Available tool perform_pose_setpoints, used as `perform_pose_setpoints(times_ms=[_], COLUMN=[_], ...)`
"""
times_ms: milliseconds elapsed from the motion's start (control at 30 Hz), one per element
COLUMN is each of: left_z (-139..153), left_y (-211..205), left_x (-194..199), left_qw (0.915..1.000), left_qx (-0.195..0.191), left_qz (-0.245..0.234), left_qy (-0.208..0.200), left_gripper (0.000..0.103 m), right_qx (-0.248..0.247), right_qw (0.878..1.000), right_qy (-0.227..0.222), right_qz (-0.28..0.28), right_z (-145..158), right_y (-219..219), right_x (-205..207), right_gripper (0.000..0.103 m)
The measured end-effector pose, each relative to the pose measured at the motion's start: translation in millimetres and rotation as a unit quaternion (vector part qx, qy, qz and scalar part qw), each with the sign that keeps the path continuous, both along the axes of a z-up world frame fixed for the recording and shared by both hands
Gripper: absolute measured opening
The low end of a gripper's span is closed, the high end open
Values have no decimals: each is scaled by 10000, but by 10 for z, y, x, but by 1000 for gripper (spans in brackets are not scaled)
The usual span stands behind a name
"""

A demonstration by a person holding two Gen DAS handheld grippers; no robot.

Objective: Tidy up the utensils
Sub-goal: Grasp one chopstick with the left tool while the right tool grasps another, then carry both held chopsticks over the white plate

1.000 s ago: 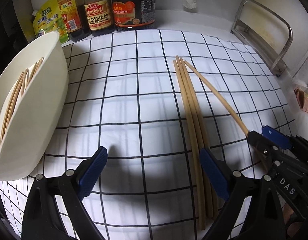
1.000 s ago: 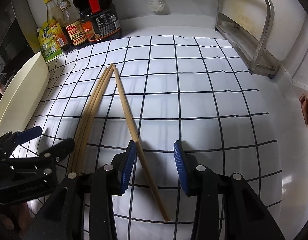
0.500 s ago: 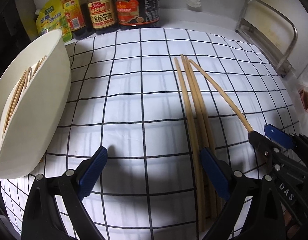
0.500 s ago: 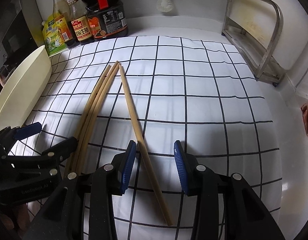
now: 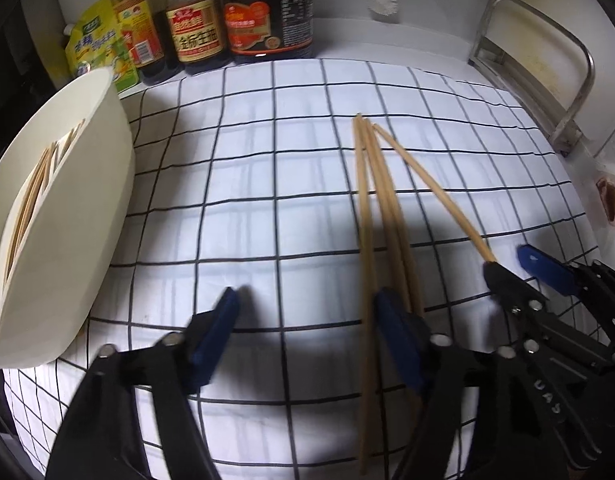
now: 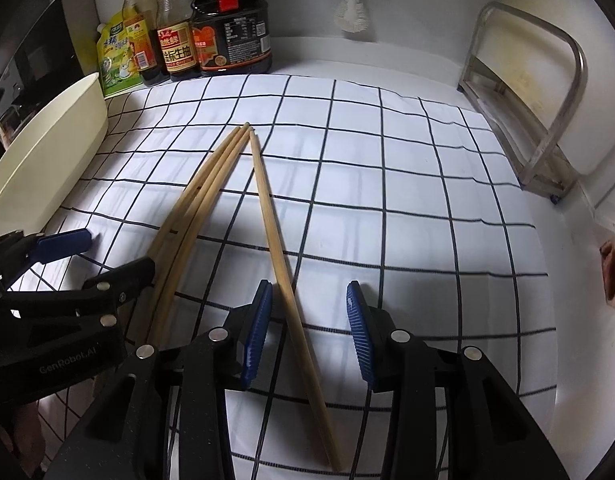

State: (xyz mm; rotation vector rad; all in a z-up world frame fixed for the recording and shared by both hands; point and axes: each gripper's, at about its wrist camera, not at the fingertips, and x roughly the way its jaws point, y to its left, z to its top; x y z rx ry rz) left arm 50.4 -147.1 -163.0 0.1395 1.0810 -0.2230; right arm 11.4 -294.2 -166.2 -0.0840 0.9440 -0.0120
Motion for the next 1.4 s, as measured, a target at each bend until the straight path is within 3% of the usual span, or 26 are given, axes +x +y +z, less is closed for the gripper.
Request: perform_pose_setpoints(times_ms=[67,100,200,467,767,1033,1400], left_z=[17,20,31,130,731,1104,1021], left_y=[-40,-52,-88,-20,379,1202,2436], left_x=[-19,-24,-35,-47,-38,50,347], left_qw=[9999,9999,9997,9994,9984,9962,9887], left_qx=[-4,-9,14,-157,-439,-315,-124], left_qz=[-103,-136,-231,-287,-168,442,1375], left_qy=[-25,-35,-56,60,-321,-686,-591], left_gripper=[47,37,7,7,7,7,7], right_qx=[-19,-21,32,667,946,1145,1306], right_qw=[9999,9998,9994,9978,9951,9903,9812], right_qy=[29,40,91,34,-285,-506,-144], right_qz=[133,188,327,51,-17,601,1416], right_z=[2,1,4,175,704,1015,883], right_y=[48,68,107,10,293,1209,2545], right_x=[11,10,23,-43,-92,201,878], right_gripper=[21,15,7,6,6,6,6])
